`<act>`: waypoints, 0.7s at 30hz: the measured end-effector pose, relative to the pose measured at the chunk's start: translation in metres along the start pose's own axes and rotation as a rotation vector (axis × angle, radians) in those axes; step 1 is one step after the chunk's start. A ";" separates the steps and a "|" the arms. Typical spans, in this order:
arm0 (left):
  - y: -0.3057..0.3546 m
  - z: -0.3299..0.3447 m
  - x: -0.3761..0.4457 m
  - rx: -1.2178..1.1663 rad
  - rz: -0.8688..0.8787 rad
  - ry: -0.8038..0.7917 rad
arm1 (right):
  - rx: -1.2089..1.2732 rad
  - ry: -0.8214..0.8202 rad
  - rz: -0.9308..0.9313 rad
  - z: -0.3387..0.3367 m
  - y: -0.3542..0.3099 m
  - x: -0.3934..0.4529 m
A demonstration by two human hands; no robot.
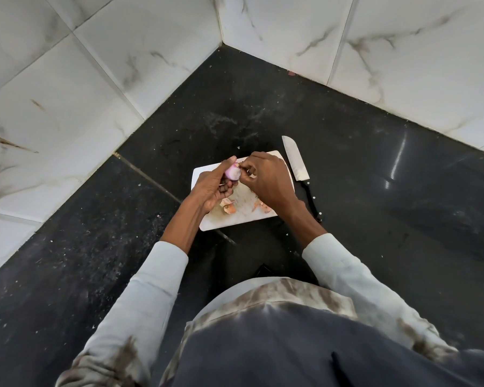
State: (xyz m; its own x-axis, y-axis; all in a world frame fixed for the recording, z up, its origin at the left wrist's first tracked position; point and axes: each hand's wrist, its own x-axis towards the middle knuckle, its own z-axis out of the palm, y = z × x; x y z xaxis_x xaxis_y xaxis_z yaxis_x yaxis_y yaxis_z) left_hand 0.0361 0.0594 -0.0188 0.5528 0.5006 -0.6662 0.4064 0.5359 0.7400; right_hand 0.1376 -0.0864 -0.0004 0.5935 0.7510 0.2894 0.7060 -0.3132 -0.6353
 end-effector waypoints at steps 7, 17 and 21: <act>-0.005 0.002 -0.005 -0.033 -0.040 -0.033 | 0.106 0.028 0.031 0.004 0.004 0.004; -0.007 0.001 -0.009 -0.109 -0.106 -0.044 | 0.254 -0.070 0.013 -0.004 0.011 0.003; -0.005 0.000 -0.010 -0.107 -0.127 -0.031 | 0.224 -0.063 -0.004 -0.006 0.007 0.004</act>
State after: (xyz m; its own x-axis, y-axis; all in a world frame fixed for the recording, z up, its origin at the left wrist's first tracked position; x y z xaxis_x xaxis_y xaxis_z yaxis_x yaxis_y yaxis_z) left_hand 0.0290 0.0521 -0.0159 0.5245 0.4040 -0.7494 0.3953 0.6641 0.6347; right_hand 0.1472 -0.0895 0.0007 0.5604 0.7891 0.2516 0.6008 -0.1782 -0.7793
